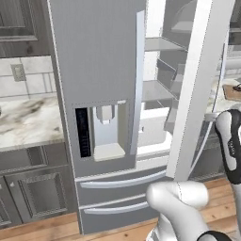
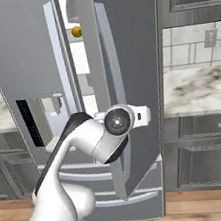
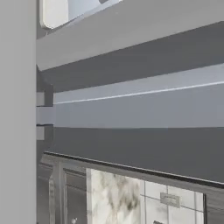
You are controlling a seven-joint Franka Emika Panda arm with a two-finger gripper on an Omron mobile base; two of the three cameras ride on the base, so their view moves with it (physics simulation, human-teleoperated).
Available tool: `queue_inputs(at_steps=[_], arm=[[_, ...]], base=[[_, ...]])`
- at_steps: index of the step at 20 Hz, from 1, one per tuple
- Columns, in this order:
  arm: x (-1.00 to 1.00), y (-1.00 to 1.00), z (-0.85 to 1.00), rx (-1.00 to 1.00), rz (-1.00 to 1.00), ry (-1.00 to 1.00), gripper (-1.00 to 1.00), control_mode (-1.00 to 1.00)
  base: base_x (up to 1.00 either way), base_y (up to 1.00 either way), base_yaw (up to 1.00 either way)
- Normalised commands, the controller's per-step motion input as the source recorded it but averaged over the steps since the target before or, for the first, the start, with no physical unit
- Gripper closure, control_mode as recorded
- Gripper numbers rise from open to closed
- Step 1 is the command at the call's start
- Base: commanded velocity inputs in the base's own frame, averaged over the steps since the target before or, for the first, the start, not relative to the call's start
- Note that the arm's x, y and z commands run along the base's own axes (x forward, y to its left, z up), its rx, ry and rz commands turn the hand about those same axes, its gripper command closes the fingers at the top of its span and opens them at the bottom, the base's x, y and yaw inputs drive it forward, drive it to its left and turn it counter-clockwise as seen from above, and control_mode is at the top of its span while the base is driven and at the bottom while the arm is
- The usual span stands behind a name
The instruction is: Retrieve a lemon from the fridge and place it on the cutting board with the fish.
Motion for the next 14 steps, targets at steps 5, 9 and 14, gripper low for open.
queue_inputs(at_steps=[5,9,14], arm=[[-0.27,-0.77,0.19,0.06,0.0,0.17,1.0,-1.0],[-0.29,-0.38,0.15,0.01,-0.03,0.12,-1.0,-1.0],[-0.52,-0.12,0.06,-0.01,-0.1,0.03,-1.0,-1.0]], base=[[0.0,0.0,0.0],[0.0,0.0,0.0],[0.0,0.0,0.0]])
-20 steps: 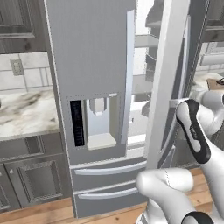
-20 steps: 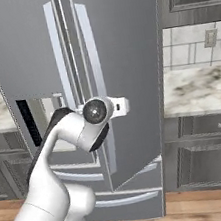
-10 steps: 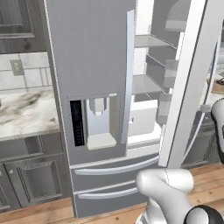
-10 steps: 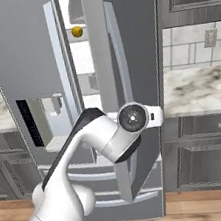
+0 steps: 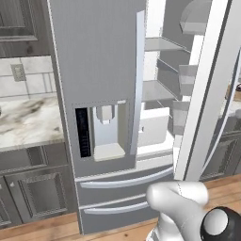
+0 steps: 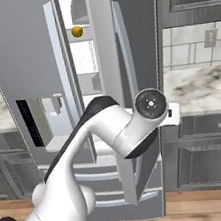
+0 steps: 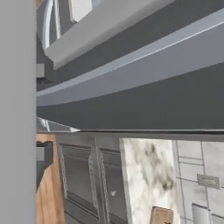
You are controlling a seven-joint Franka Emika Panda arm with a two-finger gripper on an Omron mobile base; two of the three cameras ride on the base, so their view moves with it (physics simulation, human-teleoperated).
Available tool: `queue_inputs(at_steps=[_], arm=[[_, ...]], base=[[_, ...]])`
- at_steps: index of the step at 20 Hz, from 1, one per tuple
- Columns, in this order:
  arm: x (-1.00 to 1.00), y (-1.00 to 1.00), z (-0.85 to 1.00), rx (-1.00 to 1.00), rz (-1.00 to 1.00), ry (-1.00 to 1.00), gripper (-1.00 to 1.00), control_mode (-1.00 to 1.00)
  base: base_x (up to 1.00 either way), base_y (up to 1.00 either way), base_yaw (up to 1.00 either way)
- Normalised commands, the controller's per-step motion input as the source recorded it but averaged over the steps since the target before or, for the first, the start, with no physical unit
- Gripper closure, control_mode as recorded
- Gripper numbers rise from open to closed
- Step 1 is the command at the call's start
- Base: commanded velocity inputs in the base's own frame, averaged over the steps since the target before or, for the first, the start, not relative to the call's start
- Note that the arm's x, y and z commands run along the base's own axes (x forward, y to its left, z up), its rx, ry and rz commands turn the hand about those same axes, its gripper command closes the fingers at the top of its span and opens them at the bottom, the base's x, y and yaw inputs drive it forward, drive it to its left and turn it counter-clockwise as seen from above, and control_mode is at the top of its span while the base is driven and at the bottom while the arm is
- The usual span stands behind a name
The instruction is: Retrieve a lemon from the fridge and place it on the cutting board with the fish.
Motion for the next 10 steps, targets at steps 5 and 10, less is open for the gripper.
queue_inputs(at_steps=[5,10], arm=[[-0.85,0.33,0.33,-0.18,-0.19,0.0,-1.0,-1.0],[-0.32,0.84,0.61,-0.5,-0.16,0.11,-1.0,-1.0]], base=[[0.0,0.0,0.0],[0.0,0.0,0.0]])
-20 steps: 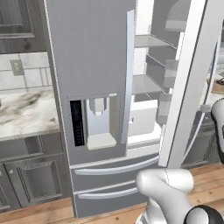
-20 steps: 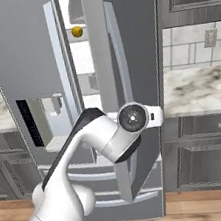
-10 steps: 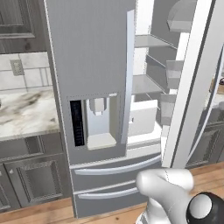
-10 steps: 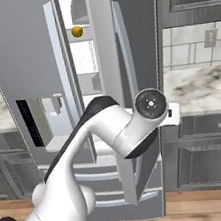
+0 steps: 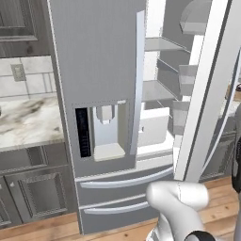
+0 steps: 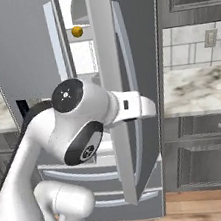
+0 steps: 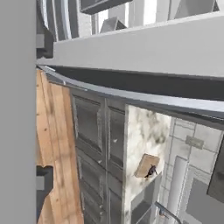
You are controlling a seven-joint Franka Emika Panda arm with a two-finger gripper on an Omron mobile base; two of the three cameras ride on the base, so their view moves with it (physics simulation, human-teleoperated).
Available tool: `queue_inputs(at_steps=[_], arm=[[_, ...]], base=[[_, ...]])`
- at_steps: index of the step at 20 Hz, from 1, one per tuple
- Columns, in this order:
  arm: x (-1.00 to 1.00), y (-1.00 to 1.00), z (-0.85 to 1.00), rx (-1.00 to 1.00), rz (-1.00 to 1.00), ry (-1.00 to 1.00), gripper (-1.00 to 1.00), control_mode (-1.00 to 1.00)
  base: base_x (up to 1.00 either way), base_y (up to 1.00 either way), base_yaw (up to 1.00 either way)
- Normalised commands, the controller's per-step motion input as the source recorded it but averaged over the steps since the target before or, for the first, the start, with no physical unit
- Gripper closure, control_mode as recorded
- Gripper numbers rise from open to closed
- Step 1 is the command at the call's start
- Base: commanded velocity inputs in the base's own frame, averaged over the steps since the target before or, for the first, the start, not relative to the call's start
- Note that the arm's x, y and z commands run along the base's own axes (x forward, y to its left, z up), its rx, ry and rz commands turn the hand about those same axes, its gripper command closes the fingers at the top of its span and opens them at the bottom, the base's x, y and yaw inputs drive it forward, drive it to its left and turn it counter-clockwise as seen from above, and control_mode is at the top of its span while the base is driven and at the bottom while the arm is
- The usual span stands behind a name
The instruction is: Retrieve a lemon from the fridge and place it on the cutting board with the fish.
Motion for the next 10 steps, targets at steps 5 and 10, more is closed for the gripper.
queue_inputs(at_steps=[5,10], arm=[[0.08,1.0,0.18,-0.67,-0.04,0.43,-1.0,-1.0],[0.58,0.83,-0.15,-0.53,-0.13,0.41,-1.0,-1.0]], base=[[0.0,0.0,0.0],[0.0,0.0,0.0]])
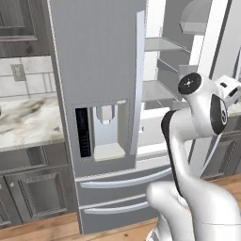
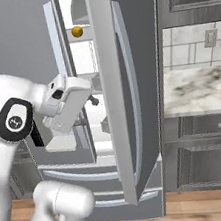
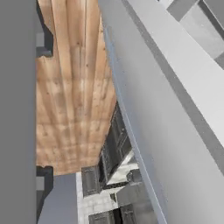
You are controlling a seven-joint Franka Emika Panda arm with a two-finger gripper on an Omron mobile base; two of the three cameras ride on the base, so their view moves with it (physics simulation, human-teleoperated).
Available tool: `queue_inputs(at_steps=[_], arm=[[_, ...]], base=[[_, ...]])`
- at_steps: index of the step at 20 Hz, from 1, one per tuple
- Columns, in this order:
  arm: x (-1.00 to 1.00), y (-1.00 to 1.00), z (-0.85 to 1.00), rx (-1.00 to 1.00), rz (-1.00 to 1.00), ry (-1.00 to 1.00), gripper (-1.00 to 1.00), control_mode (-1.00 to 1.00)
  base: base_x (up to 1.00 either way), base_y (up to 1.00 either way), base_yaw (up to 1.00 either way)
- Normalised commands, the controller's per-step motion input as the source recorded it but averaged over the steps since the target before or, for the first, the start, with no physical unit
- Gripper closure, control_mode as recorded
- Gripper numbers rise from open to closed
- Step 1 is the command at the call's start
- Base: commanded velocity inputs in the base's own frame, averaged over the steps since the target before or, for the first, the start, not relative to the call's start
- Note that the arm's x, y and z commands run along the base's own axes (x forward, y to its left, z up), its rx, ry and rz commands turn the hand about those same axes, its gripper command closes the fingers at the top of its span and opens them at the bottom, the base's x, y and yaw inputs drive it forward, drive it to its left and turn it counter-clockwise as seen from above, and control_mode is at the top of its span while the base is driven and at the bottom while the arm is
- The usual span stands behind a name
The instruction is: Retrieve a lemon from the fridge and place it on the cutting board with the fish.
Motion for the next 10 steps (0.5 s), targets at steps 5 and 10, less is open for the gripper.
queue_inputs(at_steps=[5,10], arm=[[0.63,0.54,-0.75,-0.3,-0.03,-0.01,-1.0,-1.0],[0.44,0.29,-0.45,-0.07,0.12,-0.01,-1.0,-1.0]], base=[[0.0,0.0,0.0],[0.0,0.0,0.0]])
